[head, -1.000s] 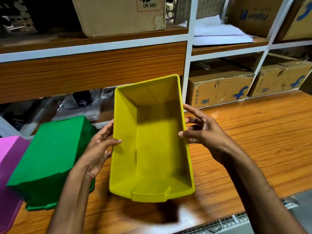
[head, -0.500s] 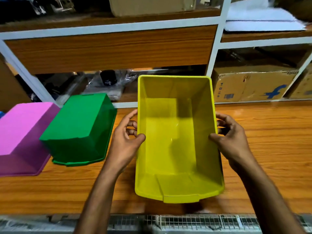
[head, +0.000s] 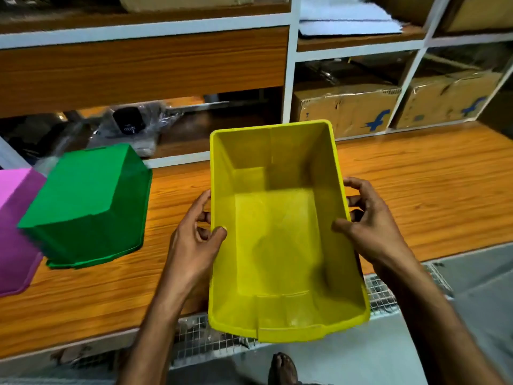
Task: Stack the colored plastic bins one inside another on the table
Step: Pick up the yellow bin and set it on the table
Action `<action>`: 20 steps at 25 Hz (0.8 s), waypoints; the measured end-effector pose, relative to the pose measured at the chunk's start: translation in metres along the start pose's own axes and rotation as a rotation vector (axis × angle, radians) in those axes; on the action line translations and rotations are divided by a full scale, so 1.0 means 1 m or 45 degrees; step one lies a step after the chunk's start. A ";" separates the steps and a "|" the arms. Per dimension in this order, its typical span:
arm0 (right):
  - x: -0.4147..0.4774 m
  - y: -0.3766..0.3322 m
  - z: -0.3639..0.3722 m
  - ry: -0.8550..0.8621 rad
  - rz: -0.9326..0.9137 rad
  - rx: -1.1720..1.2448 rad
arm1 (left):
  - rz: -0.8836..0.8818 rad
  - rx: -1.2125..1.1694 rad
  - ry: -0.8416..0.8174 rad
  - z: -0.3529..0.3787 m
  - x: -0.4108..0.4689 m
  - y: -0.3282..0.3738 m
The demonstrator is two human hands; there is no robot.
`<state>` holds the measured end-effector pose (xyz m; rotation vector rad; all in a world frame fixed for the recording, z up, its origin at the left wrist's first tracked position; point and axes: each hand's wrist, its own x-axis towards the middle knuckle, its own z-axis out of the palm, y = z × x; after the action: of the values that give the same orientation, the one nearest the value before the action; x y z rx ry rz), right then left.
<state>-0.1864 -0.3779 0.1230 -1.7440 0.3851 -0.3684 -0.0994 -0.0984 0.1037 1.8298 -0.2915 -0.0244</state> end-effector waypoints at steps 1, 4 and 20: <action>-0.014 -0.003 -0.010 0.019 0.006 -0.002 | 0.025 0.007 -0.034 0.004 -0.008 0.000; -0.057 -0.002 -0.041 0.148 0.016 -0.054 | 0.043 -0.054 -0.119 0.032 -0.024 0.000; -0.252 0.065 -0.269 0.956 0.296 -0.353 | 0.123 -0.125 -0.739 0.300 -0.135 0.078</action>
<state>-0.5350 -0.5122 0.1040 -1.7499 1.2128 -0.8289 -0.2953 -0.3732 0.0763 1.6773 -0.7705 -0.4991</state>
